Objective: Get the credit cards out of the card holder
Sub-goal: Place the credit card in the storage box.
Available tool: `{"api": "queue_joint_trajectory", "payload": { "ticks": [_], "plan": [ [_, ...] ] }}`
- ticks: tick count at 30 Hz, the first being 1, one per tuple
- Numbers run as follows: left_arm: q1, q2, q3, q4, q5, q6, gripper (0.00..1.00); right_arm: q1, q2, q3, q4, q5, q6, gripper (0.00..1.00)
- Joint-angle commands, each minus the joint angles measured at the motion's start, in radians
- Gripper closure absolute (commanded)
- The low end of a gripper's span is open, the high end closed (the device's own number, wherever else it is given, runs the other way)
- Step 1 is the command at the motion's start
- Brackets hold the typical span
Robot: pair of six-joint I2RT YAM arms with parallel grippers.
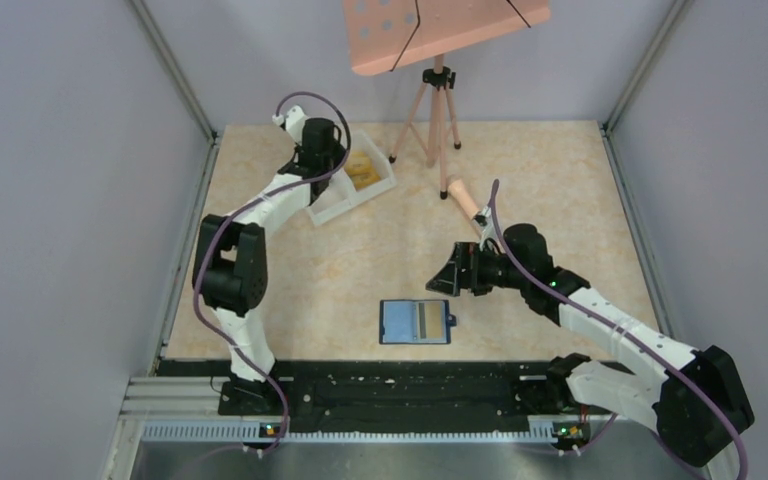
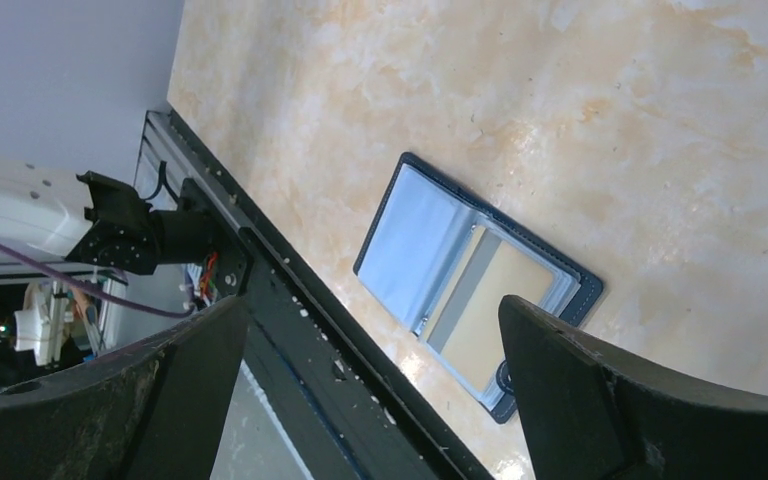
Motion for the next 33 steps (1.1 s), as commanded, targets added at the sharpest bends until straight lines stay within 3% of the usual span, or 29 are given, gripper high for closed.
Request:
{"api": "queue_joint_trajectory", "payload": {
  "ticks": [1,5,7,12,22,29,33],
  "plan": [
    [0.005,-0.199,-0.101,-0.060,0.091,0.078,0.69,-0.005,0.001,0.035,-0.013,0.021,0.075,0.07],
    [0.007,-0.290,-0.171,-0.200,0.288,0.156,0.69,-0.005,0.005,0.019,-0.009,0.027,0.139,0.17],
    [0.006,-0.328,-0.208,-0.271,0.441,0.173,0.70,-0.004,0.003,0.002,0.003,0.027,0.163,0.27],
    [-0.020,-0.470,-0.428,-0.249,0.666,0.174,0.70,-0.001,-0.003,-0.047,0.011,0.033,0.204,0.43],
    [-0.225,-0.686,-0.768,-0.165,0.736,0.130,0.70,0.128,0.046,-0.032,-0.053,0.163,0.219,0.49],
    [-0.322,-0.680,-0.966,0.092,0.760,-0.005,0.71,0.165,0.127,-0.049,-0.016,0.237,0.229,0.50],
    [-0.338,-0.645,-1.009,0.153,0.766,-0.028,0.71,0.166,0.172,-0.052,0.012,0.242,0.228,0.52]
  ]
}}
